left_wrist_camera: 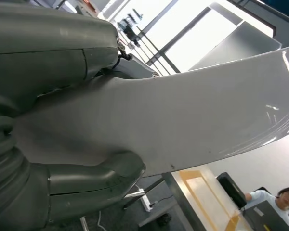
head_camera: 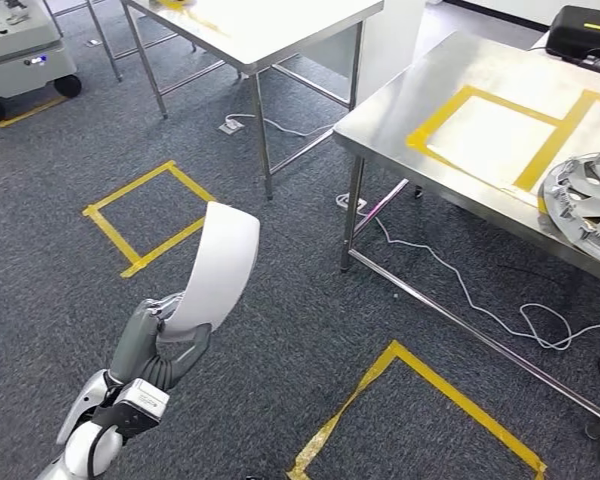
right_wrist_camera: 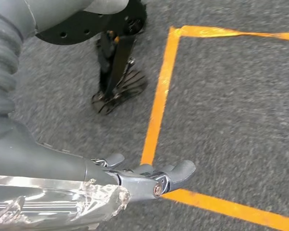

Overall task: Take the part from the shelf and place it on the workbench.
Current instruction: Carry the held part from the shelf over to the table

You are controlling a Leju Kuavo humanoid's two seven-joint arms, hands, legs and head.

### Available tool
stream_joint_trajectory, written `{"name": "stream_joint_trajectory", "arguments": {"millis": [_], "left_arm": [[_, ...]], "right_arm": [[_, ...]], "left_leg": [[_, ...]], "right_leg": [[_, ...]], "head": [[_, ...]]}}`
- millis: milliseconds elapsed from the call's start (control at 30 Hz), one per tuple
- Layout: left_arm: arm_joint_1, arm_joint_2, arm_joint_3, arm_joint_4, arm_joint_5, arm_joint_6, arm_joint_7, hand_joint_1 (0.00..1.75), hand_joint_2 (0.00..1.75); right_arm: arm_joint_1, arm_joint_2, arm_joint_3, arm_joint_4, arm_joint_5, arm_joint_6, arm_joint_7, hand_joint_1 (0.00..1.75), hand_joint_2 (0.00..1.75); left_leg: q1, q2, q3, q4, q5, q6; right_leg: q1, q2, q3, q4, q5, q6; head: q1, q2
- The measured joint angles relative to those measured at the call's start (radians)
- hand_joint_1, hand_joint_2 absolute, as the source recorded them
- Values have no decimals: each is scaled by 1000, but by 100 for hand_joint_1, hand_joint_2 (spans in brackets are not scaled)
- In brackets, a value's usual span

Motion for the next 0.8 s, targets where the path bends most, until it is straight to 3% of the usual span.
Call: {"name": "stream_joint_trajectory", "arguments": {"millis": [33,67,133,200,233,300,333,367,400,467,500,533,567,633,667,733,800], "left_arm": [[1,1,-1,1,0,0,-1,175,175],[1,1,-1,2,-1,-1,-2,175,175],[-3,1,-2,2,-3,-2,-6,175,175],[-9,1,-2,2,-5,-3,-13,175,175],[-10,0,-2,2,-7,-3,-15,175,175],[-10,1,-5,2,-11,-4,-19,175,175],[-10,1,-6,3,-12,-4,-20,175,175],[-10,2,-8,3,-13,-4,-21,175,175],[-10,2,-10,3,-14,-4,-22,175,175],[-10,3,-12,3,-15,-4,-23,175,175],[-10,3,-13,4,-15,-4,-24,175,175],[-10,4,-14,4,-16,-4,-24,175,175],[-11,5,-15,4,-18,-4,-25,175,175],[-14,6,-17,4,-21,-6,-26,175,175],[-17,6,-18,4,-23,-8,-26,175,175],[-21,6,-20,4,-26,-13,-26,175,175],[-23,7,-22,5,-30,-19,-26,175,175]], "right_arm": [[1,0,0,0,0,1,0,0,175],[1,0,-1,0,0,3,-1,0,175],[0,0,-1,0,2,9,-4,0,175],[-2,0,0,0,2,14,-7,0,175],[-4,0,0,0,3,16,-8,0,175],[-6,0,0,0,4,18,-10,0,175],[-5,0,0,0,5,18,-11,0,175],[-3,0,0,0,6,18,-11,0,175],[-2,0,-1,0,7,18,-12,0,175],[-1,0,-1,0,9,18,-13,0,175],[-3,0,-1,0,9,19,-14,0,175],[-5,0,-1,0,10,19,-14,0,175],[-6,0,-1,0,11,19,-15,0,175],[-7,0,0,0,12,19,-16,0,175],[-6,0,0,0,14,19,-17,0,175],[-5,0,0,0,19,19,-18,0,175],[-7,0,0,0,24,20,-19,0,175]], "left_leg": [[-1,-2,-2,-36,87,4],[-3,-3,-4,-56,140,13],[-7,0,5,-60,138,34],[-6,7,27,-70,118,50],[-5,12,40,-74,107,54],[-6,23,64,-77,83,59],[-8,28,76,-77,71,60],[-9,33,91,-77,58,61],[-10,39,108,-77,45,61],[-11,53,146,-78,19,58],[-13,59,161,-79,7,54],[-15,66,172,-81,-1,49],[-17,74,179,-84,-6,44],[-18,94,189,-91,-14,33],[-16,92,192,-89,-20,27],[-14,56,172,-36,-56,18],[-12,15,107,88,-112,14]], "right_leg": [[-1,6,13,-3,-17,7],[-2,10,24,-10,-28,14],[-6,10,46,-37,-42,28],[-7,-19,45,-16,-60,40],[-7,-37,17,35,-78,43],[-6,-59,-93,186,-111,47],[-6,-61,-147,242,-110,48],[-6,-62,-188,264,-87,48],[-6,-64,-209,246,-41,47],[-3,-88,-202,137,74,41],[2,-109,-189,85,112,37],[7,-126,-178,50,129,31],[12,-135,-172,37,128,26],[14,-118,-168,23,123,13],[12,-106,-165,17,125,8],[6,-84,-154,5,131,-3],[3,-61,-153,2,133,-8]], "head": [[-1,0],[-2,0],[-2,0],[3,0],[6,0],[11,0],[11,0],[11,0],[12,0],[12,0],[13,0],[14,0],[12,0],[9,0],[6,0],[2,0],[-4,0]]}}
